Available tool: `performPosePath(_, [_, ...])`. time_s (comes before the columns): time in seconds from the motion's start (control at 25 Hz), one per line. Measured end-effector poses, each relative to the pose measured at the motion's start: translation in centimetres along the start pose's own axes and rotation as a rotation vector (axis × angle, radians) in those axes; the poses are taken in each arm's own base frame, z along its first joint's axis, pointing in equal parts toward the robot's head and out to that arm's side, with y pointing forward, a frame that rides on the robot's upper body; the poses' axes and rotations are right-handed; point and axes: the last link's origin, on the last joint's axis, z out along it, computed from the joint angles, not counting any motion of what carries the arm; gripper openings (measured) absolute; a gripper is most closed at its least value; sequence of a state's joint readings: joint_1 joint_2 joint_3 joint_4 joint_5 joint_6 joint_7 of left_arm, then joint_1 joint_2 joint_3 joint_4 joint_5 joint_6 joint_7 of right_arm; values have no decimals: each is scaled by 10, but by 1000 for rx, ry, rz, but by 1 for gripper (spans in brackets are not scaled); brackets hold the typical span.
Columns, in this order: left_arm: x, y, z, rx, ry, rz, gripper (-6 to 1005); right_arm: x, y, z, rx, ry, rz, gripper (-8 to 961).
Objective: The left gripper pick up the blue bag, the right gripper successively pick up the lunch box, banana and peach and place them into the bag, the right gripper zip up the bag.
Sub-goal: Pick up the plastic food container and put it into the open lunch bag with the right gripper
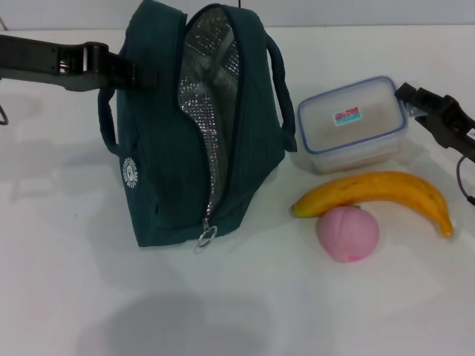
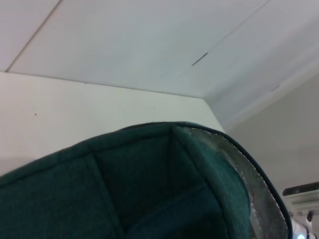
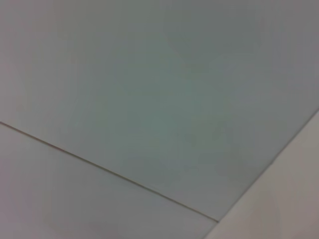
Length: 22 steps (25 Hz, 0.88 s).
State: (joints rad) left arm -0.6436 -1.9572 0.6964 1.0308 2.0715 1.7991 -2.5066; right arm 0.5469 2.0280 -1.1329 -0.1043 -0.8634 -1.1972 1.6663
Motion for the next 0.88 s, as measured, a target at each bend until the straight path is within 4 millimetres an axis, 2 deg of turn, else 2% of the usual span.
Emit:
performPosePath(0.28, [0,0,0,-1,-1,1,45,-2,3,-5,-36,-25,13,201])
performPosePath(0.88, [0,0,1,-3,-1,3,46,-5,12,-6,-95,-40,20,92])
